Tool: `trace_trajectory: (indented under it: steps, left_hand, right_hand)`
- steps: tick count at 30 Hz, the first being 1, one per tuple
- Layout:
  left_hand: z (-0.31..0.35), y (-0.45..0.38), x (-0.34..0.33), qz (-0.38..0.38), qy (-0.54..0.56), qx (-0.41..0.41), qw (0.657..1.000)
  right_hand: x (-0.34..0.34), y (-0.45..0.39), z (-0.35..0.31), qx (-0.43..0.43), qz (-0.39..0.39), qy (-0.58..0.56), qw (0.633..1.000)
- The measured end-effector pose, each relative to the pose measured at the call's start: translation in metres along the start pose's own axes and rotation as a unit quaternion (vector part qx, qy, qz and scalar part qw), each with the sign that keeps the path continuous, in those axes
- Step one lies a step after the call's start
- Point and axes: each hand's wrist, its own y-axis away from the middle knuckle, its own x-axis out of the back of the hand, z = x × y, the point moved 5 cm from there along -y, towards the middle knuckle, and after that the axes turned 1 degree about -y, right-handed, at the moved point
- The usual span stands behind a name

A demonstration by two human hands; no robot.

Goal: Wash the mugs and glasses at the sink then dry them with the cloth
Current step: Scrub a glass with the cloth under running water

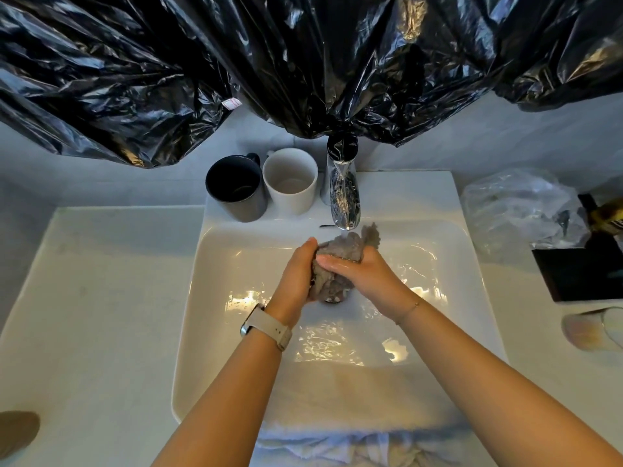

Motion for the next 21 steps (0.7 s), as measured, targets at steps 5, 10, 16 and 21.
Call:
trace_trajectory:
  steps: [5, 10, 16, 21]
  left_hand:
    - [0.004, 0.012, 0.01, 0.128, -0.26, -0.228, 0.929]
    - [0.006, 0.012, 0.016, 0.124, -0.329, -0.274, 0.895]
    - [-0.014, -0.004, 0.011, 0.082, -0.044, 0.024, 0.995]
    - [-0.015, 0.001, 0.0, 0.079, -0.02, 0.024, 0.996]
  right_hand:
    - [-0.006, -0.007, 0.012, -0.245, -0.025, -0.209, 0.946]
    - [-0.008, -0.003, 0.021, -0.187, 0.133, -0.224, 0.947]
    - [-0.009, 0.027, 0.023, 0.09, 0.21, 0.05, 0.972]
    - [-0.006, 0.03, 0.028, 0.095, 0.224, 0.037, 0.969]
